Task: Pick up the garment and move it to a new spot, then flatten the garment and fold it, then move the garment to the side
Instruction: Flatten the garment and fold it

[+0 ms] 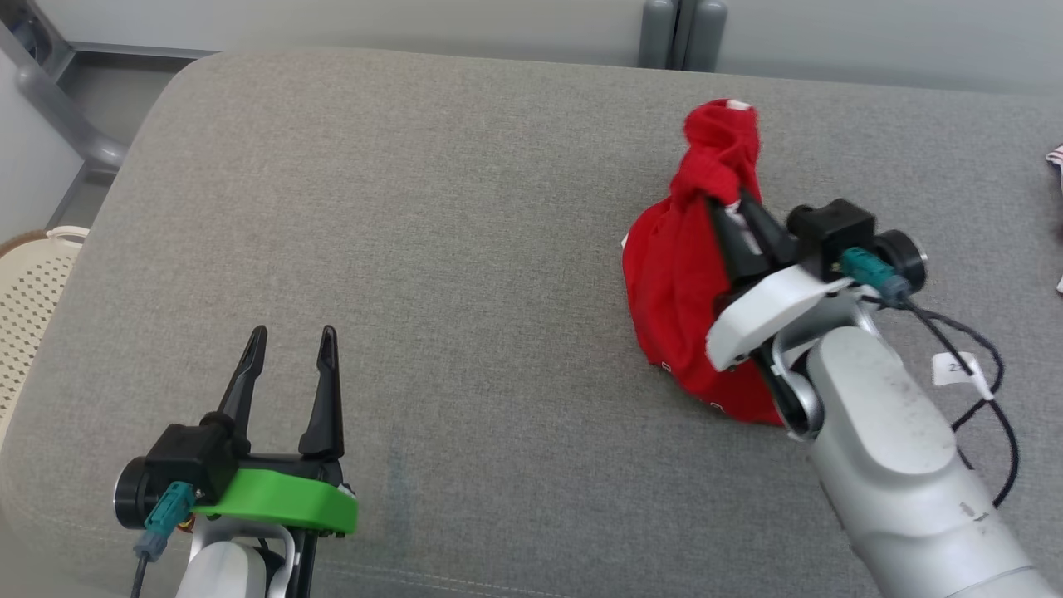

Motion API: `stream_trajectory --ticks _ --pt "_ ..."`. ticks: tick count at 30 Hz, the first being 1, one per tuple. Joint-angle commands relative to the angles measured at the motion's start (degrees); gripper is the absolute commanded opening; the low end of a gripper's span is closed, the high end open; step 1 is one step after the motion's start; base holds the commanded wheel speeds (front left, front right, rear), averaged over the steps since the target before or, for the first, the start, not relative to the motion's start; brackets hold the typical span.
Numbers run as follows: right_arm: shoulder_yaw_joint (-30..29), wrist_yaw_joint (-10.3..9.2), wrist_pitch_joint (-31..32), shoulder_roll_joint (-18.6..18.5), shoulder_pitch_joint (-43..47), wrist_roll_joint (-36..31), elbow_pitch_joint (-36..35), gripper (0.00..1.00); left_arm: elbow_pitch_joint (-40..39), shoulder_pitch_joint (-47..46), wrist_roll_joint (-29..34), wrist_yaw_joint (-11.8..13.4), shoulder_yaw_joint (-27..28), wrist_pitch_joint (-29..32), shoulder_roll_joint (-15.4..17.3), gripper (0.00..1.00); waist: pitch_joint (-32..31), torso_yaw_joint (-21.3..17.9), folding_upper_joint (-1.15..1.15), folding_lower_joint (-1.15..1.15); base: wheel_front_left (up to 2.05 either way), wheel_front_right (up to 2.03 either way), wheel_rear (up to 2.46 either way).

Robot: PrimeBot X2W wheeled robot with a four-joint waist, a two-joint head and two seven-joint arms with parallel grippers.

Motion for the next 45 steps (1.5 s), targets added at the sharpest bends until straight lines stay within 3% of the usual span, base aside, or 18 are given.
stream_trajectory --ticks 1,9,10,11,12,15,19,26,35,45 --pt "1.8 -0.10 0.4 0.7 -0.3 0.2 -0.2 0.00 0.0 0.6 -0.3 -0.2 0.0 0.0 -0.3 1.00 -0.1 0.8 0.00 0.00 0.00 0.00 0.00" --pt "17.9 -0.10 0.3 3.2 2.4 6.5 1.8 0.00 0.3 0.4 -0.4 -0.2 -0.4 0.0 -0.6 1.00 0.1 2.9 0.00 0.00 0.00 0.00 0.00" --pt "20.4 -0.10 0.1 3.3 2.7 7.7 2.0 0.33 0.3 0.3 -0.4 -0.2 -0.5 0.0 -0.6 1.00 0.1 3.1 0.00 0.00 0.00 0.00 0.00" --pt "22.3 -0.10 0.0 3.3 2.8 8.8 2.4 0.87 0.4 0.2 -0.4 -0.2 -0.5 0.0 -0.6 1.00 0.2 3.2 0.00 0.00 0.00 0.00 0.00" --pt "23.7 -0.11 -0.3 3.3 3.0 10.3 2.8 1.00 0.4 0.1 -0.4 -0.2 -0.5 0.0 -0.6 1.00 0.2 3.3 0.00 0.00 0.00 0.00 0.00" --pt "26.2 -0.11 -0.7 3.2 2.8 12.3 4.1 1.00 0.5 0.1 -0.5 -0.2 -0.3 0.0 -0.7 1.00 0.2 3.3 0.00 0.00 0.00 0.00 0.00" --pt "24.6 -0.10 -1.5 3.3 1.1 12.0 5.6 1.00 0.5 0.9 -0.3 -0.2 0.6 0.0 -0.8 1.00 -0.2 2.0 0.00 0.00 0.00 0.00 0.00" --pt "14.0 -0.10 -2.0 0.8 2.5 7.5 5.3 1.00 0.2 1.8 0.5 -0.2 1.5 0.0 -0.8 1.00 -1.7 -0.7 0.00 0.00 0.00 0.00 0.00" --pt "1.9 -0.10 -2.0 -3.3 11.8 3.9 1.3 1.00 -0.4 2.6 1.0 -0.2 1.5 0.0 -0.7 1.00 -2.2 -3.0 0.00 0.00 0.00 0.00 0.00" --pt "3.2 -0.10 0.4 -0.8 13.9 4.4 2.6 1.00 -0.3 1.2 0.8 -0.2 0.3 0.0 -0.7 1.00 -0.9 -2.5 0.00 0.00 0.00 0.00 0.00"
